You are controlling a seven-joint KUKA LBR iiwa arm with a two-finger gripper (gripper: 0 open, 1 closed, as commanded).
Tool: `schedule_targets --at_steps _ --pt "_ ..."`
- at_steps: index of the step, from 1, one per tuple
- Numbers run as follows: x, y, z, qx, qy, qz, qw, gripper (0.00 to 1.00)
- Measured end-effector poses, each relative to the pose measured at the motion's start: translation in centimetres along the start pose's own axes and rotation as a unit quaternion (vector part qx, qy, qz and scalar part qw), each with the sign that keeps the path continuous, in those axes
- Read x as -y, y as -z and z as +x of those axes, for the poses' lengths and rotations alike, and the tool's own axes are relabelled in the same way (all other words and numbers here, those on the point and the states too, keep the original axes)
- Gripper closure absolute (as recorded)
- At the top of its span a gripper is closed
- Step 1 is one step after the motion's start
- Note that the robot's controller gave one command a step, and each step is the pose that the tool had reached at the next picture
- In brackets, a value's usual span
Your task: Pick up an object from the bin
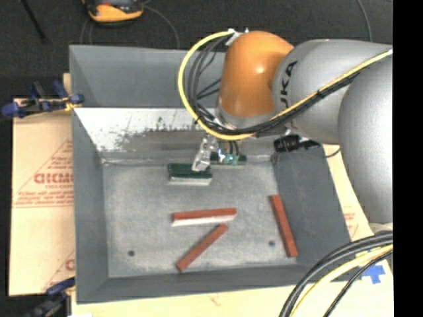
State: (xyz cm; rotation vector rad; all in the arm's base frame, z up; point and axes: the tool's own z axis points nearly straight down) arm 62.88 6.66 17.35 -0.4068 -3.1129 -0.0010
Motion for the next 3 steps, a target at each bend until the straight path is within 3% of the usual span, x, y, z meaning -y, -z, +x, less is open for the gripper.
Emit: schedule_targets --at_steps 1,2,3 --pt "1.5 10.6 0.8 0.0017 0.013 0.000 0.9999 0.00" --pt "1.8 11.7 0.8 0.0046 0.015 -0.001 0.9999 0.00" --pt "2.3 5.5 2.3 0.0054 0.041 0.000 0.9992 0.00"
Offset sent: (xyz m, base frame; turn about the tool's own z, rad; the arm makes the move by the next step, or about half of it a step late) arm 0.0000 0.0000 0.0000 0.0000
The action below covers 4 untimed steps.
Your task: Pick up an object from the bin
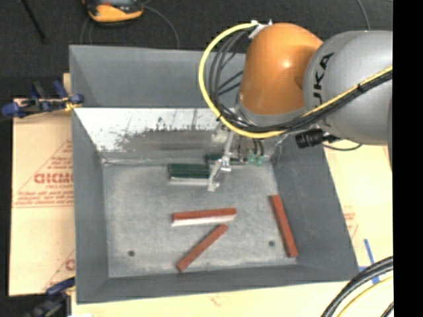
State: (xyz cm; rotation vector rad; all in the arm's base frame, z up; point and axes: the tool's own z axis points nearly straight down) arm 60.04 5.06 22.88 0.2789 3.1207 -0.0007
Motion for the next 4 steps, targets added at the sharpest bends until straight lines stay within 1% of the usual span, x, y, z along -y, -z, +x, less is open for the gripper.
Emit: schedule_targets --at_steps 1,2,3,4 --pt "0.7 -5.0 3.3 -0.0022 -0.052 0.000 0.9986 0.00" --pt "2.4 -10.7 2.1 -0.0001 -0.052 0.000 0.9986 0.00" --pt "0.4 -14.8 6.4 -0.0128 0.068 0.002 0.9976 1.00" --pt "0.4 -14.8 6.5 -0.0129 0.068 0.002 0.9976 1.00"
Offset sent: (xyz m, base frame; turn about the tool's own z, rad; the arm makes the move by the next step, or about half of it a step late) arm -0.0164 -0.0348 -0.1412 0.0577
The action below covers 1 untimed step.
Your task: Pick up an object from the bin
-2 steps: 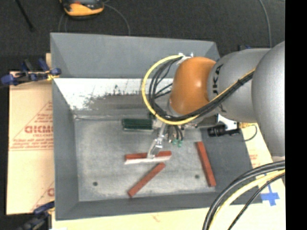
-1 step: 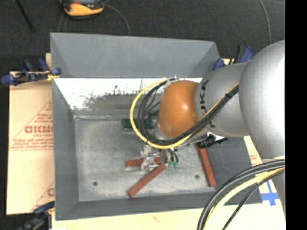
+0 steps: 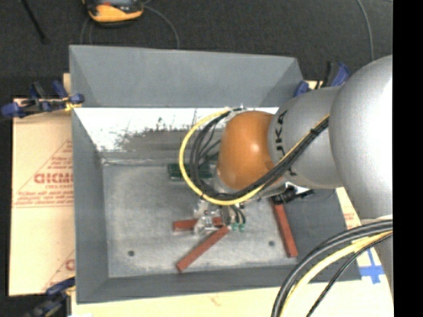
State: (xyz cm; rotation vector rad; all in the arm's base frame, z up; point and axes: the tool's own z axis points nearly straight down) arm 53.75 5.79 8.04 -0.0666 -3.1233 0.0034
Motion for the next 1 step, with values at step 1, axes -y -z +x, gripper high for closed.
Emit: schedule_targets --at_steps 1 --pt "1.46 4.06 -0.53 0.0075 0.005 0.000 1.0000 1.00"
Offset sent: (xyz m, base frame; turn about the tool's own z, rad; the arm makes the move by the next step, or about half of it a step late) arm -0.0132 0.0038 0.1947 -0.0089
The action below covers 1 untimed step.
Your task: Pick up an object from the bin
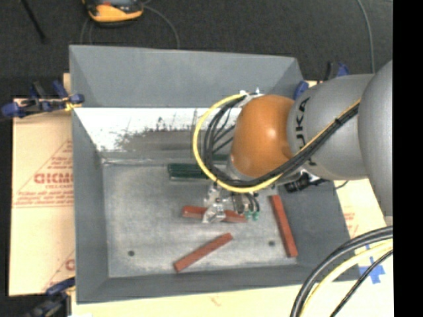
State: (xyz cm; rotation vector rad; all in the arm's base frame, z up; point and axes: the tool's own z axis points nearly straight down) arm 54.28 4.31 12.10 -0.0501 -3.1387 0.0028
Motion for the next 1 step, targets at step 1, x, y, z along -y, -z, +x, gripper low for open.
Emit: schedule_targets --at_steps 1 --pt "-1.78 15.50 1.83 0.0033 0.001 -0.002 1.0000 1.00"
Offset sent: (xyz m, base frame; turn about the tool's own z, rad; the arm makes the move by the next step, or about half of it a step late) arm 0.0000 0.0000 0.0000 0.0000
